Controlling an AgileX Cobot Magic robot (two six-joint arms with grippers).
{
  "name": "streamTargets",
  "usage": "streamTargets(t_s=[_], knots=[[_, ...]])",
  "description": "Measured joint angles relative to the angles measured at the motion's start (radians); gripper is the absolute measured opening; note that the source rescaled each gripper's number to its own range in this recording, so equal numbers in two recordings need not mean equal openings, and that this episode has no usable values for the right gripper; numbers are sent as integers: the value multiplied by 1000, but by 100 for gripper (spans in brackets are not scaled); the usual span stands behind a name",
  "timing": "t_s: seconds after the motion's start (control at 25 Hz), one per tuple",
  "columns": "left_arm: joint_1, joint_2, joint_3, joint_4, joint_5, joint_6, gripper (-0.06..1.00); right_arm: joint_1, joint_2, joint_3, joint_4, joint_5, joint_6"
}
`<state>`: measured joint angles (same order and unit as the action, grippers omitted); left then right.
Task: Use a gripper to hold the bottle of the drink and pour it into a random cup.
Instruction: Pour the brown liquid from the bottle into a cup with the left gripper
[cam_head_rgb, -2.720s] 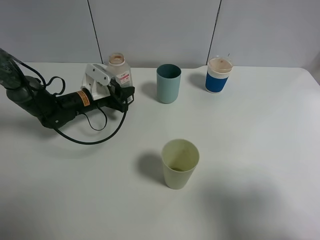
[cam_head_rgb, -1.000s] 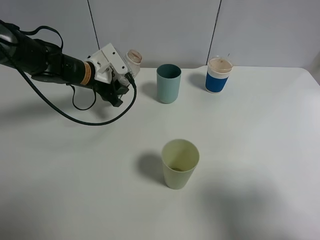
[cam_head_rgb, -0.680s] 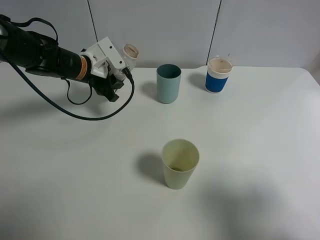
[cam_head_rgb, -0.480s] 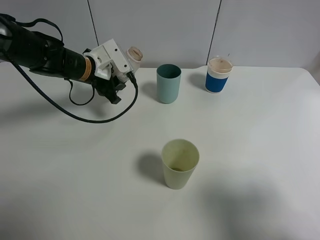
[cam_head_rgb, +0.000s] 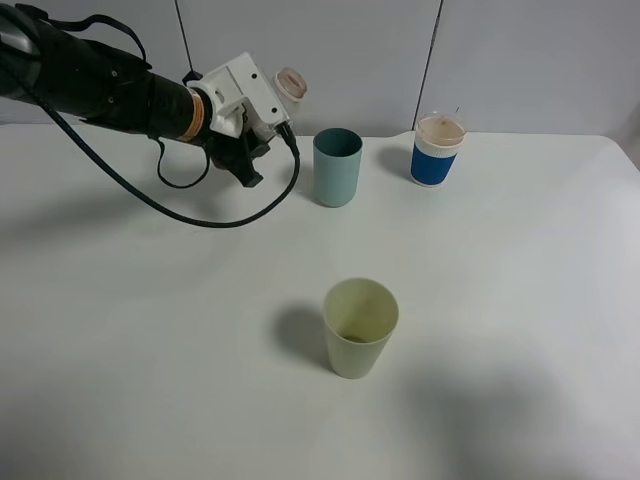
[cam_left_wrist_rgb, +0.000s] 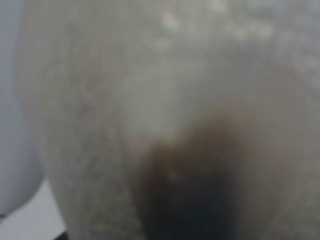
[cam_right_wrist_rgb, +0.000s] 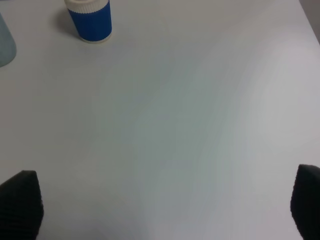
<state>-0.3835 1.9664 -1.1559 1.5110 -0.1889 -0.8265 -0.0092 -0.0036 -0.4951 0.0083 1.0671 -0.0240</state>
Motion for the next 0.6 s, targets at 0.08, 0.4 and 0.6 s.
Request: streamTargets(t_s=[0.08, 0.4, 0.6], knots=[[0, 0, -11, 19, 10, -8, 2, 0, 0, 0, 0, 0, 0], [-14, 14, -33, 79, 68, -15, 2, 0, 0, 0, 0, 0, 0], [-37, 44, -63, 101, 82, -18, 2, 0, 0, 0, 0, 0, 0]])
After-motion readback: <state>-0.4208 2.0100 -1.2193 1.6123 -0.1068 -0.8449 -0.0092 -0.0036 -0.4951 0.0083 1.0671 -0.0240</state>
